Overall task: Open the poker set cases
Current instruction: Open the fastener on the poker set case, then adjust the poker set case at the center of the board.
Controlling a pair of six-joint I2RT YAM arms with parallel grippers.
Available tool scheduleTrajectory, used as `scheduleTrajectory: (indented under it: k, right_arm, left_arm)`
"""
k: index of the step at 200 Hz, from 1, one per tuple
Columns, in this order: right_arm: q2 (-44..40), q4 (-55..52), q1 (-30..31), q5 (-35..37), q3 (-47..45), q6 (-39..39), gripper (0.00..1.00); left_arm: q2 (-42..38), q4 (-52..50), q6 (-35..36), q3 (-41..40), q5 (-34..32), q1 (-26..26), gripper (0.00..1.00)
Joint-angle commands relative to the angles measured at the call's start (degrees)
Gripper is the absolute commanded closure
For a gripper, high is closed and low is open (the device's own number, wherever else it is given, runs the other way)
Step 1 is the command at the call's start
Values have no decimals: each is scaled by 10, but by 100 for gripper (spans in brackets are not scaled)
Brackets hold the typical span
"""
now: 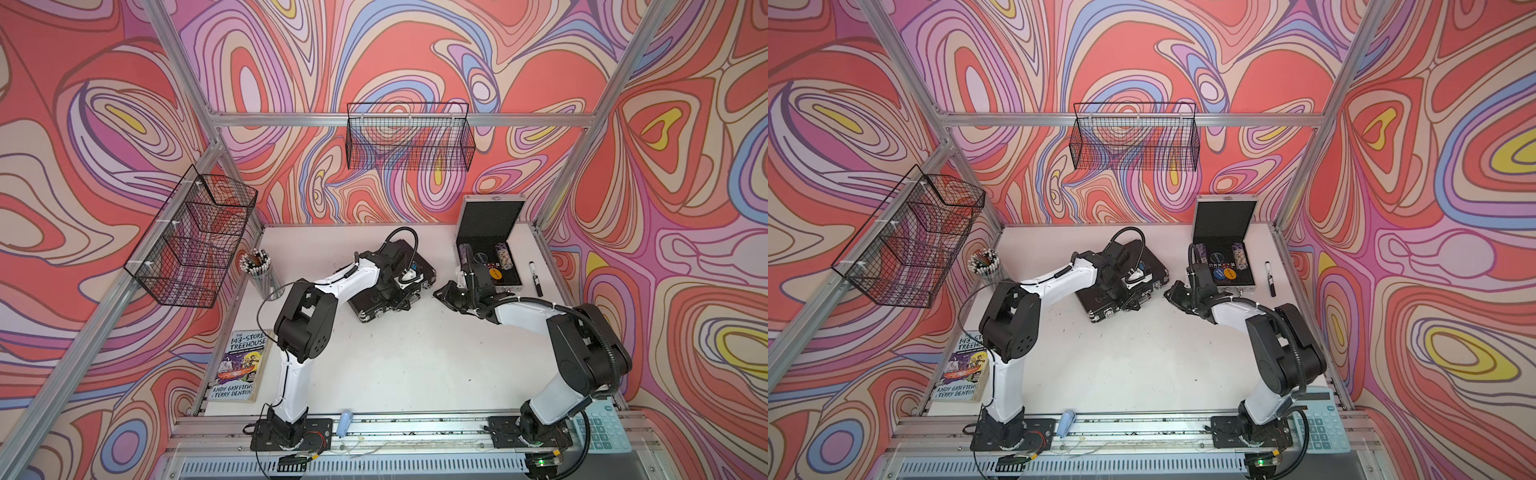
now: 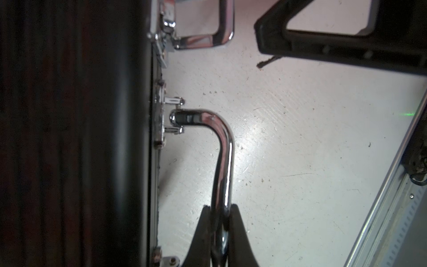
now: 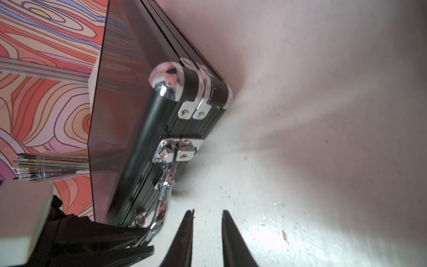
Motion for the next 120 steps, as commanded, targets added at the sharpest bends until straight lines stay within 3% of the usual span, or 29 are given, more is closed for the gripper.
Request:
scheduleTrajectory:
  k: [1,24,41,63,92,120]
  right_arm:
    - [-13,-12,2,13,-9,-20,77]
    - [-3,7,9,-1,-13,-12,75]
    - [9,27,24,-12,-11,1,57]
    - [26,85,47,-37,-20,43,46]
    - [50,194,60,-59,-46,119,43]
    - [86,223,63,-64,-38,144,44]
  left_arm:
    - [-8,-10,5,18,48,-13,100]
    - [-13,-13,5,17,43,-13,100]
    - [-18,-12,3,16,41,-13,100]
    - [-21,-13,-1,15,42,-13,100]
    - [-26,-10,-5,6,43,-14,100]
    - [-37,-10,-7,-1,40,-14,100]
